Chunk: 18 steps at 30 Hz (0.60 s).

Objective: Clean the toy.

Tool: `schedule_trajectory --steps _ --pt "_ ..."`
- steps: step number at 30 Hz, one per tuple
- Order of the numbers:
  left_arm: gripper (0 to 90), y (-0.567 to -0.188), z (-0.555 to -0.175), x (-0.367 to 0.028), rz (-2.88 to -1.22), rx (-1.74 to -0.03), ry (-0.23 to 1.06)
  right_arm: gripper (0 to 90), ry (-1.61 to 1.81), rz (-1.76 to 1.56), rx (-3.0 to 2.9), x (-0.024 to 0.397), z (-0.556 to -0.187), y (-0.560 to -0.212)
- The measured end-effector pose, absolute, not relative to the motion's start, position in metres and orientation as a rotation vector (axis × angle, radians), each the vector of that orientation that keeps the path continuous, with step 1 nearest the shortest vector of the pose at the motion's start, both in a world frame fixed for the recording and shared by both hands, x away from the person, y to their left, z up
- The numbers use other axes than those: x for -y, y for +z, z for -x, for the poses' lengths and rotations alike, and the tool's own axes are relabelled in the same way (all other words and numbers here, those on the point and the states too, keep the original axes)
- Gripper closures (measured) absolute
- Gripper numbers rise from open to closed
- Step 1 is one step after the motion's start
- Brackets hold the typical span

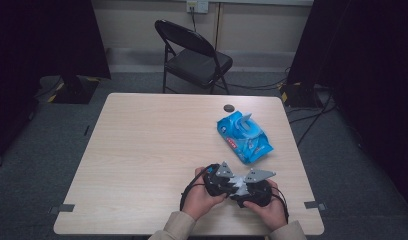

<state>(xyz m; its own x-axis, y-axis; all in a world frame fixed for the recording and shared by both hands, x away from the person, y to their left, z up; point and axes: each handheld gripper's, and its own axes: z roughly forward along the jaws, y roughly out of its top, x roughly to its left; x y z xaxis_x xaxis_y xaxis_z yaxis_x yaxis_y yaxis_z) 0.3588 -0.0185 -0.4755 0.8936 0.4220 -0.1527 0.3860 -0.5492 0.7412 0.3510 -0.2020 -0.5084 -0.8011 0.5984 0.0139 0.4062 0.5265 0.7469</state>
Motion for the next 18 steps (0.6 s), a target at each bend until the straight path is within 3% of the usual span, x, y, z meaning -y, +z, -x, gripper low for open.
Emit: schedule_trajectory --steps 18 --pt "83.7 -0.4783 -0.3634 0.0104 -2.175 -0.608 0.039 24.5 1.14 -0.844 -2.525 0.2019 -0.3511 -0.5085"
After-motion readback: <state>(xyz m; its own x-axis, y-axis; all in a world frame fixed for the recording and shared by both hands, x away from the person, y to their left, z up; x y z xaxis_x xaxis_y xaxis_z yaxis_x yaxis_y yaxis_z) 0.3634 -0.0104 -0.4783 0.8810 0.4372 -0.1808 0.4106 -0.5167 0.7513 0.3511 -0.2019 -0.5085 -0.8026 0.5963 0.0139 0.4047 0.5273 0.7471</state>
